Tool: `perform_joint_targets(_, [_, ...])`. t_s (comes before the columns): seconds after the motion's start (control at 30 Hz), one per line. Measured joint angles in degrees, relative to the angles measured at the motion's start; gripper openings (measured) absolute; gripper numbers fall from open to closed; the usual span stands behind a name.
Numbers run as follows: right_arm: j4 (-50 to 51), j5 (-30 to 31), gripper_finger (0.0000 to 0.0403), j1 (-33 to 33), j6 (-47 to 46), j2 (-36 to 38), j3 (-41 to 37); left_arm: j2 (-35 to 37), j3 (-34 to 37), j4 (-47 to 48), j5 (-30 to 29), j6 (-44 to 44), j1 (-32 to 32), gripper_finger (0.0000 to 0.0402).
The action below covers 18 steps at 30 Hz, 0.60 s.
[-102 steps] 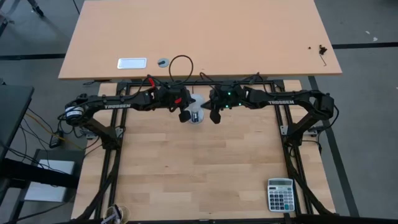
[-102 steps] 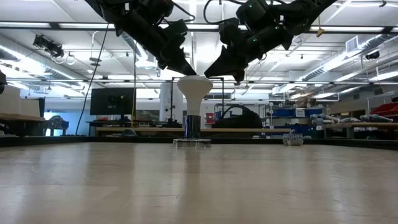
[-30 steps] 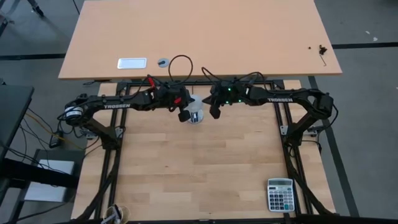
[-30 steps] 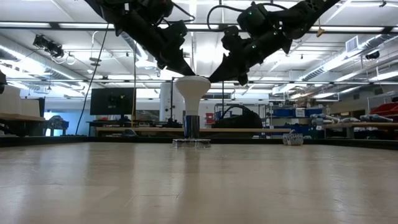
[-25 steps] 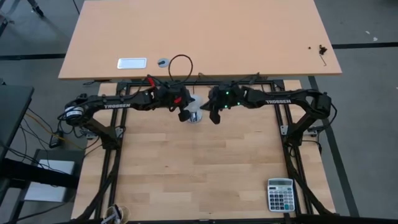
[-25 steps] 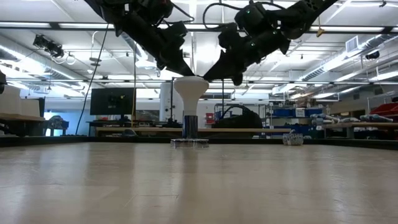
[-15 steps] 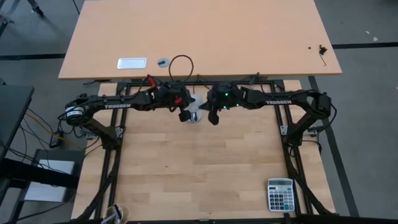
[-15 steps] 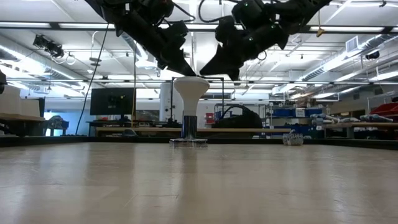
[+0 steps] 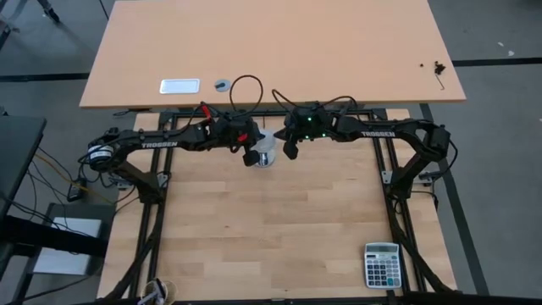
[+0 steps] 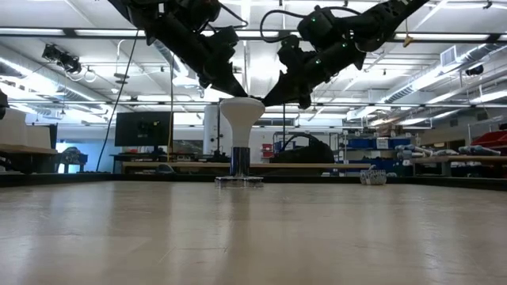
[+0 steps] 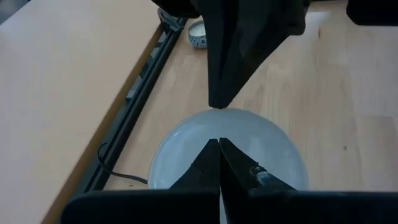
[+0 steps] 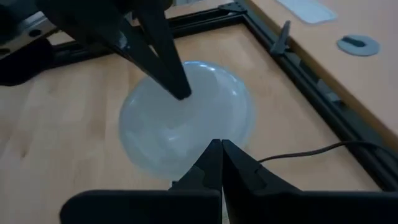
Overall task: Screw lightbulb
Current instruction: Insert the light into the lamp socket
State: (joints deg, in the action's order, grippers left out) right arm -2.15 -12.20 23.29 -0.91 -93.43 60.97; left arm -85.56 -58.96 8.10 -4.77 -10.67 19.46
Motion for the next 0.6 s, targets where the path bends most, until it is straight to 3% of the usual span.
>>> perform_joint_targets(0.3, [-0.3,-12.5,0.0009,-2.8,-1.0,0.1,-0.3,0.0,0.0,-0.1,-0.5,0.1,0.0,0.0])
perform_joint_targets(0.6, [-1.0,1.0,0.0009,0.2,-0.1,0.9,-0.2,-0.1,0.0,0.0,-0.6,0.1,0.0,0.0])
